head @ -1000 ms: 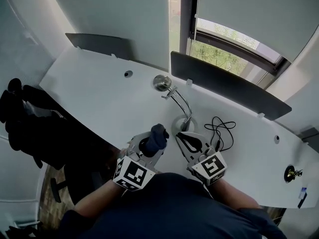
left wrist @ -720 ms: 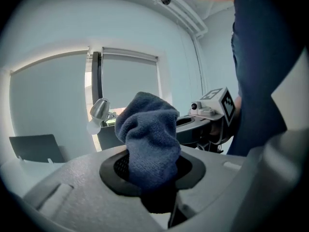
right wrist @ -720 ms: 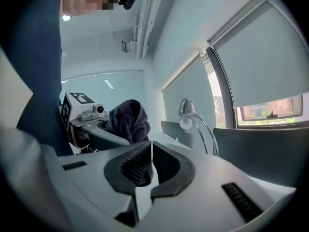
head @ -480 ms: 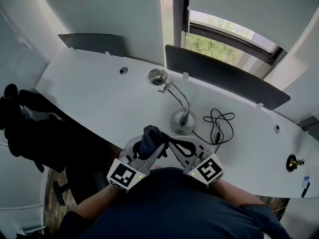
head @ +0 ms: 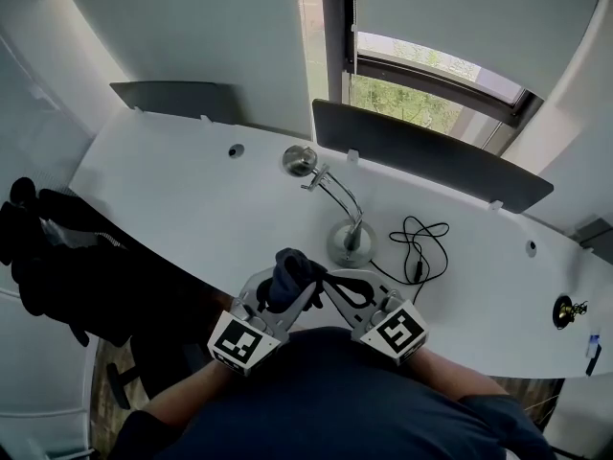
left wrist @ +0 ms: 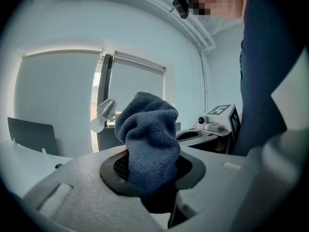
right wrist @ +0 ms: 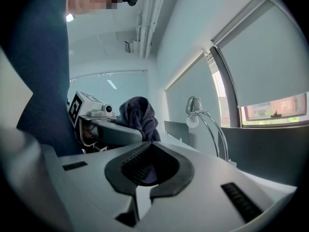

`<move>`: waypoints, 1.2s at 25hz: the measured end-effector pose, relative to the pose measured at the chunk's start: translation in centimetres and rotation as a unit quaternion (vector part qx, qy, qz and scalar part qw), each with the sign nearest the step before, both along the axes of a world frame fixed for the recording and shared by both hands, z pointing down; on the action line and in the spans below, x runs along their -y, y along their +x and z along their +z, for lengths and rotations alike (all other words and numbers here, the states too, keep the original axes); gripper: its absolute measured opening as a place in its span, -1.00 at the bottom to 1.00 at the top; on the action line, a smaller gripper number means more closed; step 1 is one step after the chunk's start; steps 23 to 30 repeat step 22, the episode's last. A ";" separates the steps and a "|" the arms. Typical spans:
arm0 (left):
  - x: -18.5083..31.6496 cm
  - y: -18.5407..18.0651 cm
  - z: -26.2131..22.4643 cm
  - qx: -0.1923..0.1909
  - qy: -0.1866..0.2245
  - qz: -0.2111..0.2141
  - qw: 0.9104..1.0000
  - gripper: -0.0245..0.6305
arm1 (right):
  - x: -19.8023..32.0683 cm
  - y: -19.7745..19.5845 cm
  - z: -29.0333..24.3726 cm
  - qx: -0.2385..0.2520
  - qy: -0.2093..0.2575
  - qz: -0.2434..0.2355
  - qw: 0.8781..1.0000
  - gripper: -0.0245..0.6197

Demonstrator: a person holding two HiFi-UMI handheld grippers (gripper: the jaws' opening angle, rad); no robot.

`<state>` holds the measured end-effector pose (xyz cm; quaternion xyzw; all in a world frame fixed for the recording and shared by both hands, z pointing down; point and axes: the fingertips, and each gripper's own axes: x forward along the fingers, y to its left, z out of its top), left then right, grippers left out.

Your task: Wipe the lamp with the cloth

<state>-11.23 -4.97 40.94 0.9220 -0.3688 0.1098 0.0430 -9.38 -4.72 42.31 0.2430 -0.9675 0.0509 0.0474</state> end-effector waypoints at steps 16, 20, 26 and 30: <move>0.0 0.1 -0.2 -0.002 -0.002 0.002 1.000 -0.53 | 0.0 -0.1 -0.2 0.004 -0.008 0.002 1.000 -0.89; -0.1 0.1 -0.2 0.007 0.001 0.008 1.000 -0.53 | 0.0 -0.2 -0.4 0.005 -0.013 0.001 1.000 -0.89; 0.0 0.1 -0.3 0.012 0.003 0.008 1.000 -0.53 | 0.0 -0.2 -0.6 0.005 -0.011 0.000 1.000 -0.89; 0.0 0.1 -0.3 0.012 0.003 0.008 1.000 -0.53 | 0.0 -0.2 -0.6 0.005 -0.011 0.000 1.000 -0.89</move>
